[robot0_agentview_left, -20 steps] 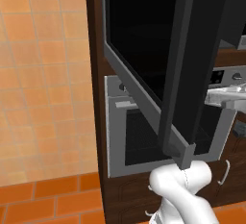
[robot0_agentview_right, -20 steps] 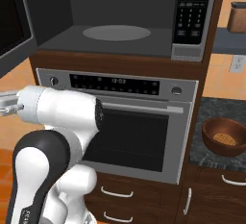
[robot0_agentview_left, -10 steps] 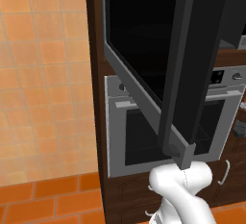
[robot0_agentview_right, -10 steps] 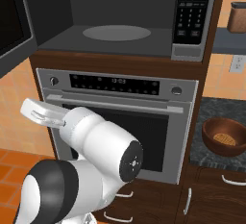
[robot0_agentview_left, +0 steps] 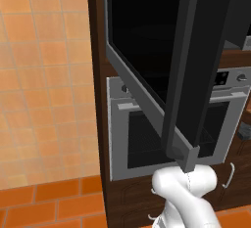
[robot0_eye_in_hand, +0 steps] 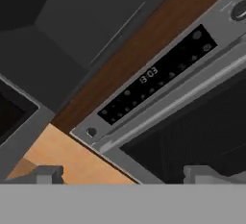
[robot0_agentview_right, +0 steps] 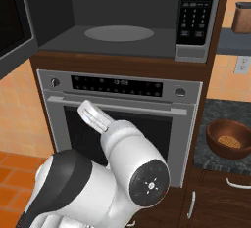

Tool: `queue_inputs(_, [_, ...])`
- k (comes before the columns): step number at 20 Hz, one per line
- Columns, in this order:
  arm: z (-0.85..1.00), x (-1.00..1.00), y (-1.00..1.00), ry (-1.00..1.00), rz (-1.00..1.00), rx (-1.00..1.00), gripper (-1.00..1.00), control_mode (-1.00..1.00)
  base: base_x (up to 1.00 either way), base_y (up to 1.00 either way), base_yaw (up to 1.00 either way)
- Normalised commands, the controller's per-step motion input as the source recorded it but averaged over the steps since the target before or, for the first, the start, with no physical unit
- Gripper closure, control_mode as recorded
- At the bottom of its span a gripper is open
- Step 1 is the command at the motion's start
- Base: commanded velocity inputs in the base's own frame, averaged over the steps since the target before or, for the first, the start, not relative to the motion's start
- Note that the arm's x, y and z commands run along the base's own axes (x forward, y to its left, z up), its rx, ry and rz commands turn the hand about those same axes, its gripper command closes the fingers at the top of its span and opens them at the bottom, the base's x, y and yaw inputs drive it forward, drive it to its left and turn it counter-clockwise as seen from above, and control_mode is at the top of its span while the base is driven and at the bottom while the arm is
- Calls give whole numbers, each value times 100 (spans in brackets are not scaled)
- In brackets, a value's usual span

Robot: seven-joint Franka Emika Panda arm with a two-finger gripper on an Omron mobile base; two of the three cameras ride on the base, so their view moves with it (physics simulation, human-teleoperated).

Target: Open the microwave, place the bowl with waffle inside the microwave, then close the microwave door and turn it on.

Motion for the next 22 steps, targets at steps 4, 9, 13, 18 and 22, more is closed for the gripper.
queue_inputs(4, [-43,35,-100,31,-30,5,-100,-100,0,0,0])
queue_inputs(9, [-62,46,-100,27,-29,7,-100,-100,0,0,0])
queue_inputs(13, [-72,66,-100,23,-27,9,-100,-100,0,0,0])
queue_inputs(18, [-64,87,-100,26,-25,8,-100,-100,0,0,0])
queue_inputs(22, [-52,82,-100,28,-19,15,-100,-100,0,0,0])
